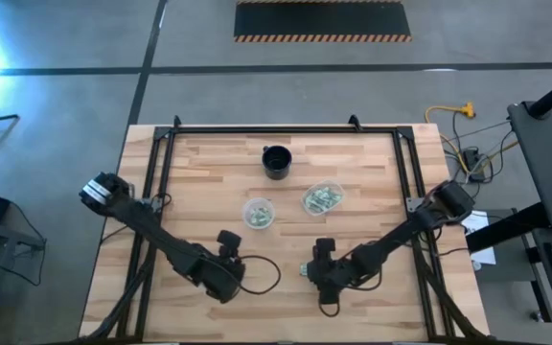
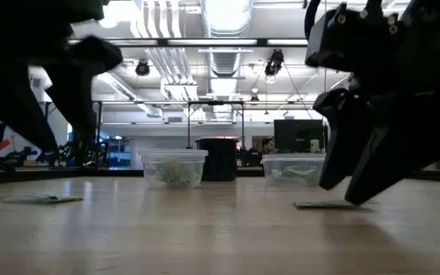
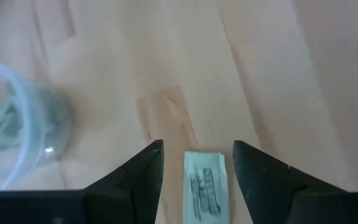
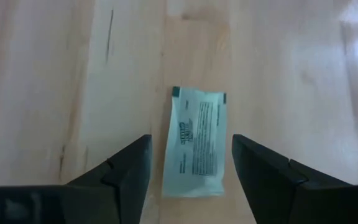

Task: Pick and place Stevia / Truvia into bins
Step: Put the green stevia packet into the right transparent container

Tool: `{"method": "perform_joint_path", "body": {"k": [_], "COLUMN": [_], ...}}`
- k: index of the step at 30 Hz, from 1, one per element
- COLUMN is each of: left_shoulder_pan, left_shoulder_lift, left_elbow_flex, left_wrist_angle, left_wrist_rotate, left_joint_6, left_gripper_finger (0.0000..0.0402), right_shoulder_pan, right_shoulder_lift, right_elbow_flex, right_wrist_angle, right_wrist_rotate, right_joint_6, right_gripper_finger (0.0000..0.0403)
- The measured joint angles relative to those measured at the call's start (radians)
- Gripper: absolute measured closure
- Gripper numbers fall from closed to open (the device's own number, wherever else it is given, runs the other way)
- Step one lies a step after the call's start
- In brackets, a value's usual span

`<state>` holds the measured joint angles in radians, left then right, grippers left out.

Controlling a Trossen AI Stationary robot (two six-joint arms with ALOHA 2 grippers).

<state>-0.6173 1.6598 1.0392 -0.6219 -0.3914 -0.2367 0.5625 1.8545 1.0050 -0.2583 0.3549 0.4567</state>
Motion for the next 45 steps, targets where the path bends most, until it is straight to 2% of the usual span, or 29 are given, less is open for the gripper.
{"method": "perform_joint_path", "body": {"k": [4, 10, 17, 32, 37, 45], "left_shoulder_pan": [-0.037, -0.118, -0.187, -0.213, -0.213, -0.213], "left_shoulder_lift": [-0.075, -0.149, -0.159, -0.157, -0.157, -0.157], "left_elbow_flex": [0.006, 0.002, -0.006, -0.033, -0.033, -0.033], "left_wrist_angle": [-0.082, -0.182, -0.333, -0.303, -0.303, -0.303], "left_wrist_rotate": [-0.015, -0.089, -0.094, -0.129, -0.143, -0.146], "left_joint_6": [-0.085, -0.222, -0.407, -0.414, -0.413, -0.413], "left_gripper_finger": [0.0226, 0.0226, 0.0226, 0.0226, 0.0226, 0.0226], "right_shoulder_pan": [-0.014, -0.016, -0.019, -0.019, -0.013, 0.018], "right_shoulder_lift": [0.021, 0.023, 0.024, 0.026, 0.024, -0.001], "right_elbow_flex": [-0.001, 0.000, -0.002, -0.004, 0.004, 0.019], "right_wrist_angle": [0.001, -0.002, -0.041, -0.050, -0.057, -0.114], "right_wrist_rotate": [-0.032, -0.038, -0.043, -0.040, -0.026, 0.064], "right_joint_6": [0.015, 0.023, 0.070, -0.007, -0.033, -0.059], "right_gripper_finger": [0.0188, 0.0190, 0.0233, 0.0386, 0.0394, 0.0395]}}
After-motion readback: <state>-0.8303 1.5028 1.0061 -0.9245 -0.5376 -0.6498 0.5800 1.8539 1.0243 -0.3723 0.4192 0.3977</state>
